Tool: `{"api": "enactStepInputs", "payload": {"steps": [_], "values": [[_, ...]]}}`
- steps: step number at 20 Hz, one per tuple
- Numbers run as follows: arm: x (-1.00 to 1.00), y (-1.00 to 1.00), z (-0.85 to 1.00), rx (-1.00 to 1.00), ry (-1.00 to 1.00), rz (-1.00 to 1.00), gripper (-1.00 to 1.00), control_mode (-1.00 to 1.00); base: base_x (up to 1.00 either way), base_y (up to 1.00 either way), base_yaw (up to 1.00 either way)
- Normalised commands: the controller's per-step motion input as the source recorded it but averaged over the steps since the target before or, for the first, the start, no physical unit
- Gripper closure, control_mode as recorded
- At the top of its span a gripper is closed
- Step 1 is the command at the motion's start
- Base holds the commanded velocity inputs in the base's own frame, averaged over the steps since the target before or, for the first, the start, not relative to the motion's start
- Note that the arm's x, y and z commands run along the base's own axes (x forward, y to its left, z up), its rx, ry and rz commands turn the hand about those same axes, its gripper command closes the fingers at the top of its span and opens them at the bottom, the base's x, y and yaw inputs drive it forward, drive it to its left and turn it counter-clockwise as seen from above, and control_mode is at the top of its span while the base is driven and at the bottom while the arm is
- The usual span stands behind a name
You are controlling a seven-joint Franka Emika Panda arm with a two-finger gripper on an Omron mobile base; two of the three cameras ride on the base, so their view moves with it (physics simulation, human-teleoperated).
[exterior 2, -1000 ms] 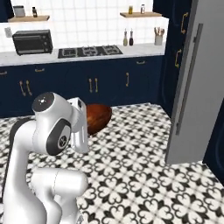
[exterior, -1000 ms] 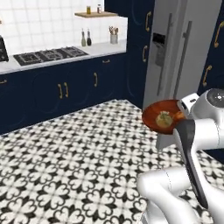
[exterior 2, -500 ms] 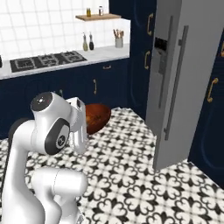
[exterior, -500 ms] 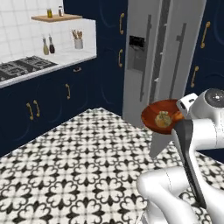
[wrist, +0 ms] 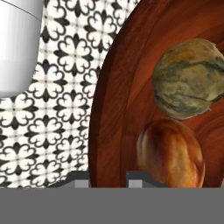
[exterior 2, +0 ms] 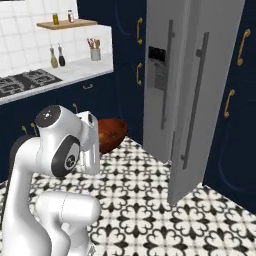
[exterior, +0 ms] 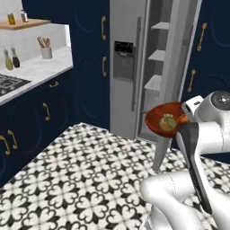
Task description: Pick the chicken drumstick and onion from their plates and place them in the bowl. Then put the bowl in the fridge.
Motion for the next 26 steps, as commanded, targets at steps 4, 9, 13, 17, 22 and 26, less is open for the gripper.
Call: {"api": "enactStepInputs", "payload": {"steps": [4,9,13,17,22,26], "values": [[0.0,0.0,0.0,0.0,0.0,0.0,1.0,1.0,1.0,1.0,-0.46],[0.0,0.0,0.0,0.0,0.0,0.0,1.0,1.0,1.0,1.0,-0.56],[0.0,0.0,0.0,0.0,0.0,0.0,1.0,1.0,1.0,0.99,-0.57],[0.0,0.0,0.0,0.0,0.0,0.0,1.0,1.0,1.0,1.0,-0.58],[0.0,0.0,0.0,0.0,0.0,0.0,1.0,1.0,1.0,0.94,-0.41],[0.0,0.0,0.0,0.0,0.0,0.0,1.0,1.0,0.81,0.27,-0.15]]}}
